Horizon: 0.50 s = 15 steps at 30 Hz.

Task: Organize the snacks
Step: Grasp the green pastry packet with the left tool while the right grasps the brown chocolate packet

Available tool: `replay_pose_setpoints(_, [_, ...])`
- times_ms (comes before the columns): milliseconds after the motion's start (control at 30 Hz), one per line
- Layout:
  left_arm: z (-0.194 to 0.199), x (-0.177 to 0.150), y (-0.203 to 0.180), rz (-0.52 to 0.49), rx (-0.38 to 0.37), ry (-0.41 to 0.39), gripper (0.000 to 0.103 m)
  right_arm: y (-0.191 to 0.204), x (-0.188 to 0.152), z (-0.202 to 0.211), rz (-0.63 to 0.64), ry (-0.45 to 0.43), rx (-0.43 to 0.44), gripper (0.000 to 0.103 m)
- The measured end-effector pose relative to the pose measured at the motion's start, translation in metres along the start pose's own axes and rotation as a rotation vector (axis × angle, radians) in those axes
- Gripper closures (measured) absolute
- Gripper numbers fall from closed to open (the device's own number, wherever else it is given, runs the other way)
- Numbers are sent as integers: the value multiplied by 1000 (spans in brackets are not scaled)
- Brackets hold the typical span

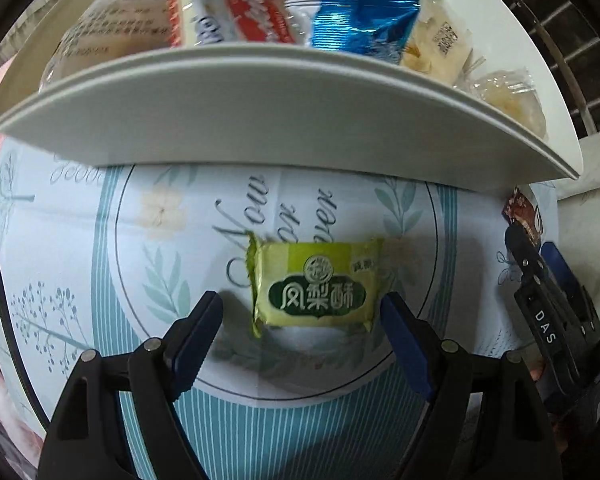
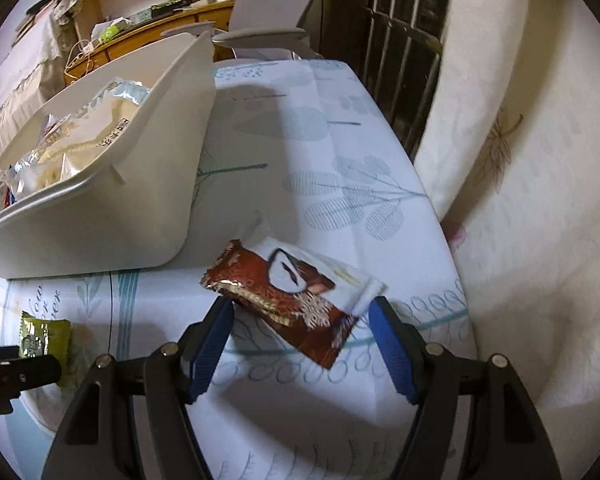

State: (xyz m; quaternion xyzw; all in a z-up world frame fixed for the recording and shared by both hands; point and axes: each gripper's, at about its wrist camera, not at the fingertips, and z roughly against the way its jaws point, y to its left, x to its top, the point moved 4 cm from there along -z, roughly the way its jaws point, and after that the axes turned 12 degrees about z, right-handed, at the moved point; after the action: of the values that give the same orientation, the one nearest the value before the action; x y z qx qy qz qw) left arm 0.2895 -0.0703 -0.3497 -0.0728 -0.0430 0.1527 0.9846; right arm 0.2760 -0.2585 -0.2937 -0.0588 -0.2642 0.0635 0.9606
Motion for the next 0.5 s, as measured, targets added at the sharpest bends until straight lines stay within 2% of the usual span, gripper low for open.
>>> replay_pose_setpoints(167, [-4, 12, -16, -12, 17, -6, 23, 2, 6, 0, 25, -51, -41, 33])
replay_pose_setpoints(267, [-3, 15, -19, -19, 22, -10, 28, 2, 10, -2, 35, -62, -61, 33])
replay_pose_setpoints(400, [0, 19, -22, -25, 18, -30, 43, 1, 15, -5, 46, -74, -71, 30])
replay_pose_setpoints(500, [3, 26, -18, -10, 2, -45, 46, -1, 19, -9, 45, -76, -54, 29])
